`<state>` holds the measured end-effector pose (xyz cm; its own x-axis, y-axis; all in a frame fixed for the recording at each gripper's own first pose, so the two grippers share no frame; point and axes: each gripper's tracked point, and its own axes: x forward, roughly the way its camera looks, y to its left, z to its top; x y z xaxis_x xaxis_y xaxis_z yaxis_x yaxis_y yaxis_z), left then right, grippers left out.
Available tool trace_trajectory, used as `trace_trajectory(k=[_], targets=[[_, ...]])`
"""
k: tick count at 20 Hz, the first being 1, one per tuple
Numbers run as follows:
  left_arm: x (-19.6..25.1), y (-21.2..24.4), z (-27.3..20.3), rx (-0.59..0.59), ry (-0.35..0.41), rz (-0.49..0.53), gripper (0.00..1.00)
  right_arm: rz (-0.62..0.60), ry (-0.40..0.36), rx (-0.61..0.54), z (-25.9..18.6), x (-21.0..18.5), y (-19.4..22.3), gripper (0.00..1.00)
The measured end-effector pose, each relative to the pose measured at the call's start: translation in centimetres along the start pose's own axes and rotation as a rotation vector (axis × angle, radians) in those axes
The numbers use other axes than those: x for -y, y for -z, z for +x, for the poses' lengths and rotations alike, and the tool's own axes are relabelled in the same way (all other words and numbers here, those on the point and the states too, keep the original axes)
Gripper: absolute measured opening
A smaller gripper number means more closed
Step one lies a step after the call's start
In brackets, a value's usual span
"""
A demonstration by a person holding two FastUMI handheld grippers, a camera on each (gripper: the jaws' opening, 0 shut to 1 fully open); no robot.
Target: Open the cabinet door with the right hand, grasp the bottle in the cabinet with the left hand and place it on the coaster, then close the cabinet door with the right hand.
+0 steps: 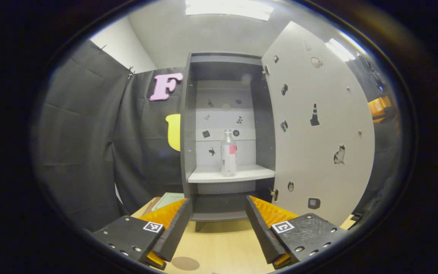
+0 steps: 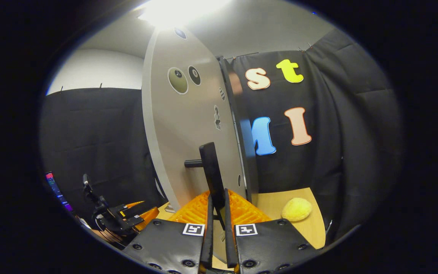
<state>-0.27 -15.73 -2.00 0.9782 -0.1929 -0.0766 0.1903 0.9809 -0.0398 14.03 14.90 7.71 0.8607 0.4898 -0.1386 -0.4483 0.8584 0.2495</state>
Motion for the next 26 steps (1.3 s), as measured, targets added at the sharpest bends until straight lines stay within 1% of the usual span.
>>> trace_trajectory(k=[4, 7, 8, 11, 12, 13, 14, 15, 16, 17, 19, 21, 22, 24, 25, 26], targets=[[1.1, -0.8, 0.5, 0.012, -0.030, 0.013, 0.90, -0.016, -0.046, 0.022, -0.2, -0.2, -0.3, 0.16], [2.1, -1.9, 1.2, 0.028, -0.039, 0.017, 0.88, -0.035, -0.006, 0.047, -0.6, 1.2, -0.6, 0.15], [2.4, -2.5, 1.5, 0.037, -0.043, 0.026, 0.88, -0.043, 0.023, 0.057, -0.6, 2.1, -0.7, 0.12], [2.9, -4.2, 2.4, 0.059, -0.060, 0.075, 0.85, -0.075, 0.133, 0.065, -1.3, 4.8, -0.5, 0.09], [3.1, -4.8, 2.7, 0.069, -0.058, 0.086, 0.88, -0.086, 0.172, 0.065, -1.5, 5.9, -0.5, 0.09], [3.6, -5.7, 3.2, 0.076, -0.052, 0.092, 0.88, -0.096, 0.206, 0.060, -1.7, 6.7, -0.3, 0.09], [3.8, -6.2, 3.8, 0.082, -0.044, 0.095, 0.87, -0.104, 0.237, 0.052, -1.9, 7.4, -0.1, 0.00], [4.0, -6.8, 4.6, 0.087, -0.036, 0.094, 0.87, -0.111, 0.254, 0.038, -2.4, 7.9, 0.2, 0.09], [4.1, -7.3, 5.1, 0.089, -0.030, 0.090, 0.85, -0.117, 0.266, 0.031, -2.3, 8.2, 0.4, 0.14], [4.2, -7.7, 5.6, 0.088, -0.022, 0.080, 0.85, -0.125, 0.272, 0.026, -2.5, 8.6, 0.7, 0.17], [4.3, -8.3, 7.1, 0.084, -0.008, 0.053, 0.86, -0.152, 0.294, 0.030, -2.6, 9.2, 0.8, 0.53], [4.1, -8.9, 8.7, 0.086, 0.000, 0.045, 0.87, -0.176, 0.333, 0.029, -2.5, 10.1, 0.9, 0.88], [4.0, -9.2, 9.5, 0.088, 0.006, 0.050, 0.87, -0.183, 0.357, 0.027, -2.8, 10.5, 0.9, 0.96], [3.9, -9.6, 11.4, 0.091, 0.021, 0.059, 0.86, -0.179, 0.398, 0.025, -2.9, 11.0, 1.1, 0.95], [3.9, -9.7, 12.6, 0.090, 0.031, 0.056, 0.85, -0.172, 0.410, 0.025, -2.3, 11.0, 1.8, 1.00], [4.0, -9.8, 13.8, 0.087, 0.042, 0.049, 0.87, -0.169, 0.422, 0.025, -2.2, 11.0, 1.9, 1.00]])
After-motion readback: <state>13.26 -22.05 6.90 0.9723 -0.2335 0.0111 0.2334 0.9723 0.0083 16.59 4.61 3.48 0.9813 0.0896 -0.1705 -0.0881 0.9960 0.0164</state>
